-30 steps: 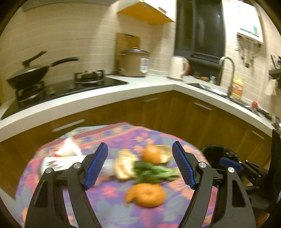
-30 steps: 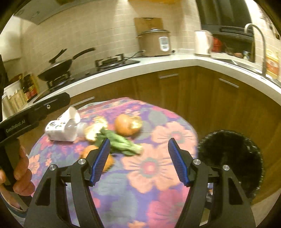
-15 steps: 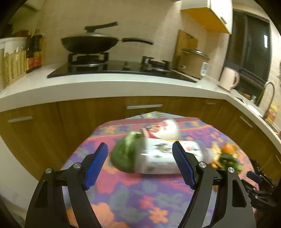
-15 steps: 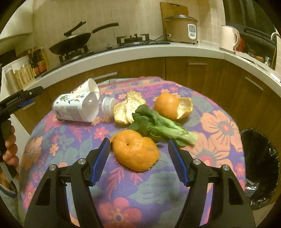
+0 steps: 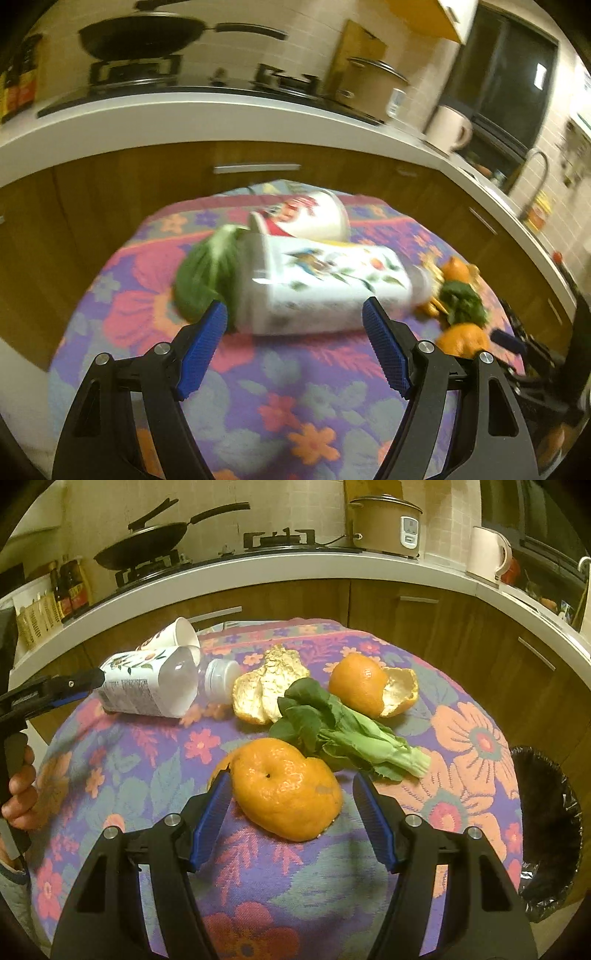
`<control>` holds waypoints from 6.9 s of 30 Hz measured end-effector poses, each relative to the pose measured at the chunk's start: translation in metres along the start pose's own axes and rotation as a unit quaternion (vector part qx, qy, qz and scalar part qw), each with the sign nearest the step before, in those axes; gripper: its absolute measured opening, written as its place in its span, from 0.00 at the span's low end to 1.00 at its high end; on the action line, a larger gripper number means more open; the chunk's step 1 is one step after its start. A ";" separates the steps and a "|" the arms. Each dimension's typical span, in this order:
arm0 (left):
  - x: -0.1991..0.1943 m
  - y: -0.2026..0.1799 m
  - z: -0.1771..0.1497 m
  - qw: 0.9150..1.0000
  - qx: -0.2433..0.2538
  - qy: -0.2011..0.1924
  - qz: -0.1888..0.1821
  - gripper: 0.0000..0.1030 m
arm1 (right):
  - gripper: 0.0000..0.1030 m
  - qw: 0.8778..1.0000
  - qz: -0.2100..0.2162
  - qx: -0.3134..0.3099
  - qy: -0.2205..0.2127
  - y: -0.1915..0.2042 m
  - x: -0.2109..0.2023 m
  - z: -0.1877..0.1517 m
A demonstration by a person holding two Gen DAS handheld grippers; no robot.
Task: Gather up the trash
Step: 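Return both grippers to the table toward the bottle and orange peels, then grasp the plastic bottle with the left gripper while the right gripper grasps an orange peel, then carry the bottle and peel over the black bin and open both grippers, then move both grippers back over the table toward the bok choy leaves, then grasp a bok choy leaf with the left gripper while the right gripper grasps another leaf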
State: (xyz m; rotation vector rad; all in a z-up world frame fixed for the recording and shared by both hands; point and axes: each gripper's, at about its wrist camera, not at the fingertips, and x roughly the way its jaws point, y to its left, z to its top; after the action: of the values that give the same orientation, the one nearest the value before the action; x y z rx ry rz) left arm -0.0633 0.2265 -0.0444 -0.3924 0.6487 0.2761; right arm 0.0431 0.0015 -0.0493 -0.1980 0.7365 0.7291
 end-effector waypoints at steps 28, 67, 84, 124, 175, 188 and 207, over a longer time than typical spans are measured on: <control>-0.023 -0.045 -0.030 0.989 0.084 0.044 -0.110 0.74 | 0.62 1.000 0.016 0.007 0.009 -0.002 0.005 0.000; -0.032 -0.075 -0.034 0.993 0.113 -0.036 0.004 0.60 | 0.22 0.997 0.067 -0.022 -0.018 0.013 -0.037 -0.010; -0.077 -0.111 -0.004 0.987 0.119 -0.109 -0.022 0.58 | 0.22 0.992 0.072 0.013 -0.103 -0.030 -0.107 0.006; 0.142 -0.476 -0.023 0.937 0.261 0.064 -0.223 0.56 | 0.54 0.952 -0.111 0.284 0.000 -0.335 -0.065 -0.114; 0.015 0.034 0.038 0.996 0.006 -0.041 0.084 0.81 | 0.54 0.995 0.010 0.083 -0.055 -0.056 -0.012 0.016; 0.078 0.044 0.035 0.987 0.040 0.068 0.142 0.49 | 0.65 0.996 -0.008 0.072 -0.047 -0.050 -0.006 0.014; 0.046 0.052 0.029 0.993 -0.004 -0.005 0.115 0.12 | 0.55 0.998 -0.061 0.006 0.013 -0.022 0.029 0.025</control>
State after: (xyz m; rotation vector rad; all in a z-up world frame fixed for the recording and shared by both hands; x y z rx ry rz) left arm -0.0317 0.2917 -0.0664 -0.3232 0.6844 0.4985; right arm 0.0859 0.0114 -0.0525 -0.2398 0.7467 0.6064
